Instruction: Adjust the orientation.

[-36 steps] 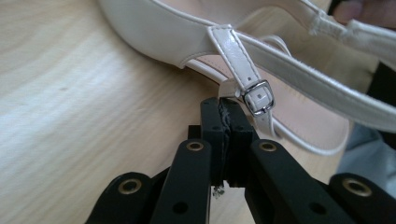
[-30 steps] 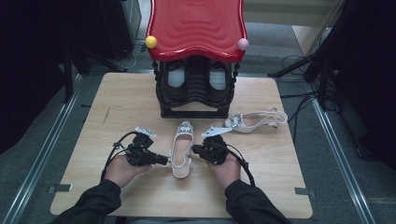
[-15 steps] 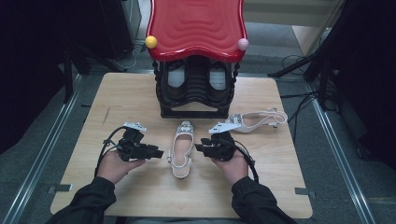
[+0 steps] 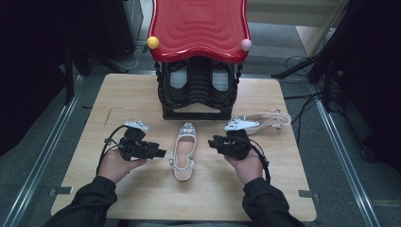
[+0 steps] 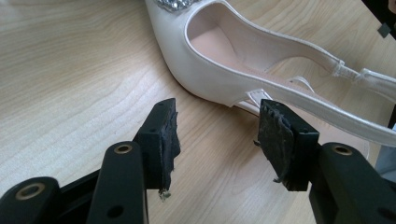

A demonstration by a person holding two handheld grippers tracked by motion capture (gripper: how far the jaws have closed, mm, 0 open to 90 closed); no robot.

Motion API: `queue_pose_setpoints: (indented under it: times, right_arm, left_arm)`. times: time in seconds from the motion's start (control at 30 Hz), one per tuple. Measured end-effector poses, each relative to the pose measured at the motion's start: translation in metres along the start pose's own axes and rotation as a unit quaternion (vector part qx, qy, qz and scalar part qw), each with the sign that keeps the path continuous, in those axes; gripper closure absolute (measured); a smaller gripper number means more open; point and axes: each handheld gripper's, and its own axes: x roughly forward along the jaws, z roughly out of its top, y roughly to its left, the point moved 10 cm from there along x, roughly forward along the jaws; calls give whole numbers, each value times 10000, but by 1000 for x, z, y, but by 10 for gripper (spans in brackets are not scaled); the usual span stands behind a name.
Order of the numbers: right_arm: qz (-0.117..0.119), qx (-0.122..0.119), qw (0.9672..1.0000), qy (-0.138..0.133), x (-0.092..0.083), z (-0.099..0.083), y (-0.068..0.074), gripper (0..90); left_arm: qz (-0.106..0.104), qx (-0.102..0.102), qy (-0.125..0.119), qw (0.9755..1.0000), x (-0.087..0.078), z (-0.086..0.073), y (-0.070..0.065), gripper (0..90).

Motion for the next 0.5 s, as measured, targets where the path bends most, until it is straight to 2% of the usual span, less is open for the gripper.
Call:
queue_pose_setpoints:
  times: [0.13,0.3,0.5]
  right_arm:
    - [-148,49,9998,-86,-11,1,-12,703]
    - [-257,247,9993,-81,-27,0,-26,817]
    - [-390,379,9985,-121,-40,0,-43,879]
  left_arm:
    - [6,-24,-10,10000,0,2,2,472]
    - [-4,-11,29,10000,1,5,4,468]
    - [-5,-2,-54,10000,1,10,4,470]
